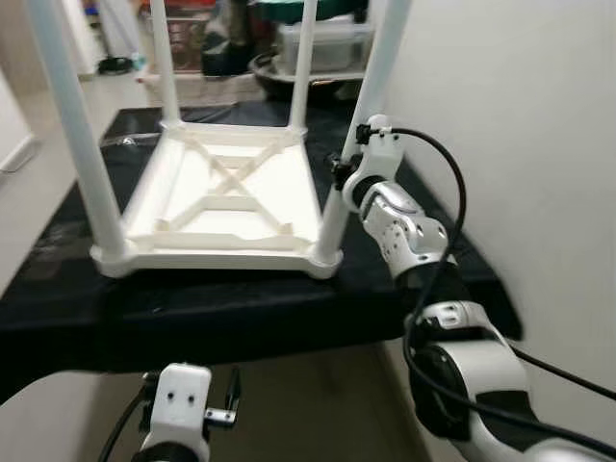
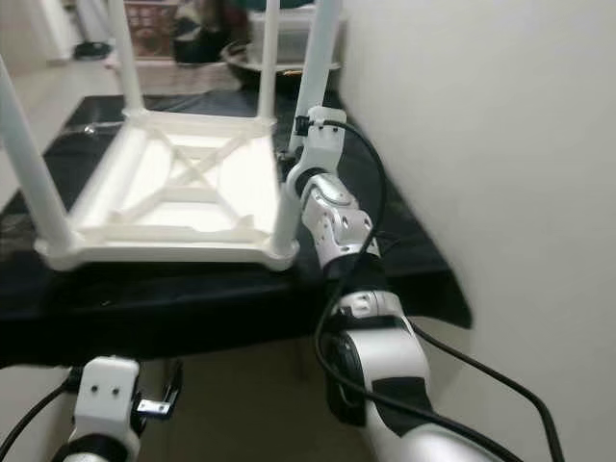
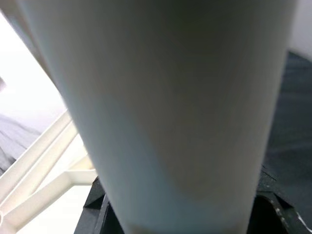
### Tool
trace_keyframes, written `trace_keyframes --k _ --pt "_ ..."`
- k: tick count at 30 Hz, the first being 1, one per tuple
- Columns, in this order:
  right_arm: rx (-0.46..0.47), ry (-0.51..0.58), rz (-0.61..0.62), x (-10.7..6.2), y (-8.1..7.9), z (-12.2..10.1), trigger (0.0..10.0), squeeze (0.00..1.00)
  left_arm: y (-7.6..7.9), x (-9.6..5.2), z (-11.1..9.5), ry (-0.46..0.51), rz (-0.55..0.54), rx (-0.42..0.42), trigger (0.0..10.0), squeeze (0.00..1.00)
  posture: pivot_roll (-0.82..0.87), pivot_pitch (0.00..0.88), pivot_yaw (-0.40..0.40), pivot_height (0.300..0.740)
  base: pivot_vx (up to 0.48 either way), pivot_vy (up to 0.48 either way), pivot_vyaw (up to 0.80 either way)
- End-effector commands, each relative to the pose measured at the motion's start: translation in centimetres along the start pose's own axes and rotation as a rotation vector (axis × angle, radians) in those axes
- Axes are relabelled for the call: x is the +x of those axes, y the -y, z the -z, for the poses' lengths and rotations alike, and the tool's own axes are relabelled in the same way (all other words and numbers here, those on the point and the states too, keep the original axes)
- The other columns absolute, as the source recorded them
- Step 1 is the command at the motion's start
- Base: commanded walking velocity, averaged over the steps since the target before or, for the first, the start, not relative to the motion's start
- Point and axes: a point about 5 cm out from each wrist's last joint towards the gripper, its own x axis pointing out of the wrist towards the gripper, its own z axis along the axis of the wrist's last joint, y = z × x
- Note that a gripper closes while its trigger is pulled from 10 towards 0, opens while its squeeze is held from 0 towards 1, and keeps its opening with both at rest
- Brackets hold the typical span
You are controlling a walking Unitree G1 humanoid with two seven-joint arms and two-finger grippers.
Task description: Building children table
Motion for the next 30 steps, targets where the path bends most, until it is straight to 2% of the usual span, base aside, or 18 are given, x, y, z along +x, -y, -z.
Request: trace_keyframes --k 1,4,6,8,9,10,11,13,14,16,17,18,23,25,26,28,29,30 --pt "0.324 -0.122 -0.052 0.2 -0.3 2.9 0.0 0.00 -0.1 -0.3 0.1 -0.018 0.000 0.000 10.0 0.00 0.04 0.110 -0.011 0.734 0.000 0.000 0.00" --pt "0.460 -0.182 -0.054 0.3 -0.1 4.0 0.0 0.00 -0.1 -0.7 0.2 -0.027 0.004 -0.006 10.0 0.00 0.06 0.130 -0.006 0.734 0.000 0.000 0.00" --pt "0.490 -0.197 -0.056 0.3 -0.1 4.4 0.0 0.00 -0.2 -0.8 0.2 -0.029 0.006 -0.007 10.0 0.00 0.06 0.130 -0.006 0.734 0.000 0.000 0.00" --pt "0.576 -0.239 -0.063 0.1 -0.3 5.5 0.0 0.00 -0.1 -1.0 0.1 -0.033 0.011 -0.009 10.0 0.00 0.07 0.137 -0.005 0.734 0.000 0.000 0.00" --pt "0.576 -0.239 -0.063 0.1 -0.3 5.5 0.0 0.00 -0.1 -1.0 0.1 -0.033 0.011 -0.009 10.0 0.00 0.07 0.137 -0.005 0.734 0.000 0.000 0.00" --pt "0.627 -0.321 -0.058 -0.1 -1.0 7.6 0.0 0.00 -0.1 -1.3 0.1 -0.038 0.019 -0.006 10.0 0.00 0.08 0.146 -0.001 0.734 0.000 0.000 0.00" --pt "0.627 -0.321 -0.058 -0.1 -1.0 7.6 0.0 0.00 -0.1 -1.3 0.1 -0.038 0.019 -0.006 10.0 0.00 0.08 0.146 -0.001 0.734 0.000 0.000 0.00" --pt "0.649 -0.392 -0.061 -0.5 -1.9 9.6 0.0 0.00 -0.1 -1.6 0.0 -0.042 0.023 -0.004 10.0 0.00 0.10 0.152 0.000 0.734 0.000 0.000 0.00" --pt "0.649 -0.392 -0.061 -0.5 -1.9 9.6 0.0 0.00 -0.1 -1.6 0.0 -0.042 0.023 -0.004 10.0 0.00 0.10 0.152 0.000 0.734 0.000 0.000 0.00" --pt "0.667 -0.458 -0.079 -0.9 -3.1 11.2 0.0 0.00 -0.1 -1.8 -0.1 -0.045 0.024 0.000 10.0 0.00 0.10 0.151 -0.004 0.734 0.000 0.000 0.00" --pt "0.667 -0.458 -0.079 -0.9 -3.1 11.2 0.0 0.00 -0.1 -1.8 -0.1 -0.045 0.024 0.000 10.0 0.00 0.10 0.151 -0.004 0.734 0.000 0.000 0.00" --pt "0.707 -0.538 -0.097 -1.4 -5.0 13.1 0.0 0.00 -0.1 -2.0 -0.1 -0.051 0.027 0.001 10.0 0.00 0.11 0.158 -0.007 0.734 0.000 0.000 0.00" --pt "0.773 -0.566 -0.084 -1.7 -6.5 14.2 0.0 0.00 0.0 -2.3 -0.2 -0.055 0.030 -0.001 10.0 0.00 0.12 0.162 -0.012 0.734 0.000 0.000 0.00" --pt "0.824 -0.515 0.070 -1.5 -6.3 14.6 0.0 0.00 0.1 -2.5 -0.3 -0.057 0.028 -0.002 10.0 0.00 0.13 0.168 -0.016 0.734 0.000 0.000 0.00" --pt "0.824 -0.515 0.070 -1.5 -6.3 14.6 0.0 0.00 0.1 -2.5 -0.3 -0.057 0.028 -0.002 10.0 0.00 0.13 0.168 -0.016 0.734 0.000 0.000 0.00" --pt "0.864 -0.441 0.270 -1.5 -5.1 14.9 0.0 0.00 0.1 -2.8 -0.4 -0.058 0.026 -0.005 10.0 0.00 0.12 0.176 -0.016 0.734 0.000 0.000 0.00" --pt "0.864 -0.441 0.270 -1.5 -5.1 14.9 0.0 0.00 0.1 -2.8 -0.4 -0.058 0.026 -0.005 10.0 0.00 0.12 0.176 -0.016 0.734 0.000 0.000 0.00" --pt "0.883 -0.414 0.320 -1.5 -4.9 14.9 0.0 0.00 0.2 -2.8 -0.5 -0.059 0.027 -0.007 10.0 0.00 0.12 0.176 -0.016 0.734 0.000 0.000 0.00"
